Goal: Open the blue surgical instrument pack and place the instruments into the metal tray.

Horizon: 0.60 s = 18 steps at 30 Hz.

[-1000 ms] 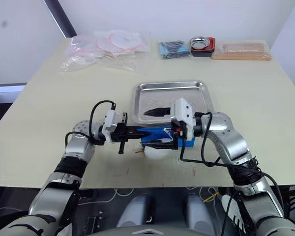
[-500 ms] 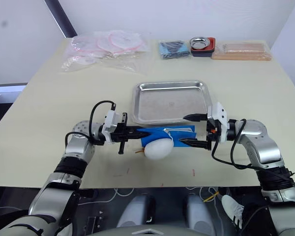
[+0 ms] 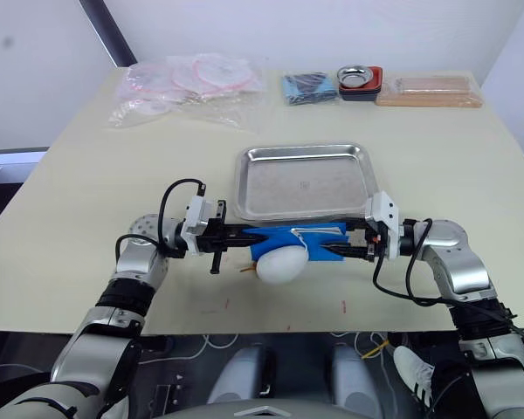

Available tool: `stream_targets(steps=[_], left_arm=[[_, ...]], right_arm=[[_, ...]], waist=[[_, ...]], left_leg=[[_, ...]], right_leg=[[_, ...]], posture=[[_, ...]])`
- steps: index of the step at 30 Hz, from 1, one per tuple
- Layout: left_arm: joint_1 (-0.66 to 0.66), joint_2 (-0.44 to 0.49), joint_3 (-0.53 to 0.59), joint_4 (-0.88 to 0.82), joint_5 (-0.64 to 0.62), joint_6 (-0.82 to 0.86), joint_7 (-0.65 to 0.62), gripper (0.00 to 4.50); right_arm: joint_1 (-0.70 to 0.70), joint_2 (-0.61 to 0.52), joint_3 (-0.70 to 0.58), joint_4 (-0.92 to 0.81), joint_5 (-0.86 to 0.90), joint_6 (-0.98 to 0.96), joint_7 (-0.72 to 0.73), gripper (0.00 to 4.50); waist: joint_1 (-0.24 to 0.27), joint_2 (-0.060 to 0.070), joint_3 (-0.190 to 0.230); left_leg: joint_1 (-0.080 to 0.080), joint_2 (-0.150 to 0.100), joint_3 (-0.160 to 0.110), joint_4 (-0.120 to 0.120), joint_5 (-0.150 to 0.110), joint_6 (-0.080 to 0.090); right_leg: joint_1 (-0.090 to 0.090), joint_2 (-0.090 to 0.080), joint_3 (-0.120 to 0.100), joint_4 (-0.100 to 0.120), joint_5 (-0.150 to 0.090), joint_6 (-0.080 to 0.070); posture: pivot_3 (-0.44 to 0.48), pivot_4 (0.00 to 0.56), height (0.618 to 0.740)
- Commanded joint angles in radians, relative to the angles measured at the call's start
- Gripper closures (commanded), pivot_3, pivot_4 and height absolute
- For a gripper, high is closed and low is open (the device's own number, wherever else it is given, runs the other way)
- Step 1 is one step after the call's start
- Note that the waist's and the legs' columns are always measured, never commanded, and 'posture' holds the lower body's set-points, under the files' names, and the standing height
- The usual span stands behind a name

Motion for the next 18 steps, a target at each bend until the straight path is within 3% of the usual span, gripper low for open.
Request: stream_targets(steps=[1,3,18], left_arm=[[0.019,0.0,-0.042,0.03,0.051,0.003,-0.024,4.5],[0.02,0.001,-0.043,0.031,0.052,0.002,-0.027,4.5],[0.023,0.009,-0.039,0.014,0.046,0.013,-0.022,4.5]], right_arm=[[-0.012,0.009,-0.006,-0.019,0.015,-0.012,0.012,4.24],[-0.017,0.018,-0.008,-0.019,0.019,-0.008,0.009,4.48],[-0.028,0.031,0.0,0.021,0.001,-0.03,0.026,4.48]], waist=[[0.0,0.0,0.0],[-0.001,0.0,0.0],[-0.007,0.0,0.0]], left_leg=[[0.0,0.0,0.0,0.0,0.0,0.0],[0.0,0.0,0.0,0.0,0.0,0.0],[0.001,0.0,0.0,0.0,0.0,0.0]], right_leg=[[0.0,0.0,0.0,0.0,0.0,0.0],[0.0,0.0,0.0,0.0,0.0,0.0],[0.0,0.0,0.0,0.0,0.0,0.0]], posture=[[0.0,0.15,0.74],[0.0,0.15,0.74],[0.0,0.15,0.74]])
